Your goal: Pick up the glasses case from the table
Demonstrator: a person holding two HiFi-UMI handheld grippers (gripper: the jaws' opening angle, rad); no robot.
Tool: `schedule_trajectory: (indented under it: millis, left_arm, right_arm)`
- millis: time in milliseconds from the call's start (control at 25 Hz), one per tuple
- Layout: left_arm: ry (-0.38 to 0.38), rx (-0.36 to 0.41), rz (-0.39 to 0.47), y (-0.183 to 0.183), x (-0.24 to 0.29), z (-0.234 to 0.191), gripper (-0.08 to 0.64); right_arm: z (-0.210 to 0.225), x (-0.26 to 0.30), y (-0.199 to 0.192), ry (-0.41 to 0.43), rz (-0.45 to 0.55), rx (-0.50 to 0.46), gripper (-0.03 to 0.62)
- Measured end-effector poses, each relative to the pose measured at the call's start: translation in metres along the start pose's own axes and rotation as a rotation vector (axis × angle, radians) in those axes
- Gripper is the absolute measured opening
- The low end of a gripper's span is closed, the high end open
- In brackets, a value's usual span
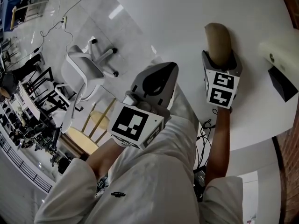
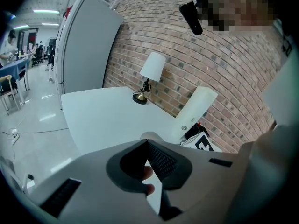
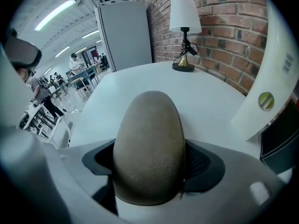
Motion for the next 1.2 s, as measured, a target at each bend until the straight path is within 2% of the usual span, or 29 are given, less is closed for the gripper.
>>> schedule_trajectory:
  millis: [360, 640, 920, 1200]
  left_arm:
    - [-0.002, 0.0, 0.007, -0.003, -0.005, -0.005, 0.008]
    - [-0.008, 0.014, 0.027, 0.004, -0.01, -0.003, 0.008]
    - [-0.009, 0.029, 0.053, 0.012, -0.02, 0.002, 0.008]
    - [-0.022, 0.056, 0.085, 0.027, -0.032, 0.017, 0.008]
  right_arm:
    - [0.003, -0.001, -0.001, -0.024, 0.029, -0.014, 0.408]
    - [0.005, -0.014, 0.009, -0.034, 0.086, 0.016, 0.403]
    - [0.013, -0.036, 0.02, -0.072, 0.146, 0.016, 0.403]
    - [0.013, -0.072, 0.031, -0.076, 0.196, 0.032, 0.403]
Point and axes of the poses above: the fingertips, and each gripper's own axes: x forward along the fingers, z to its right, y out of its top, the point moved 3 cm from there along -x, backward along the fingers, and after that the axes turned 11 degrees about -y, right-handed, at the moved point
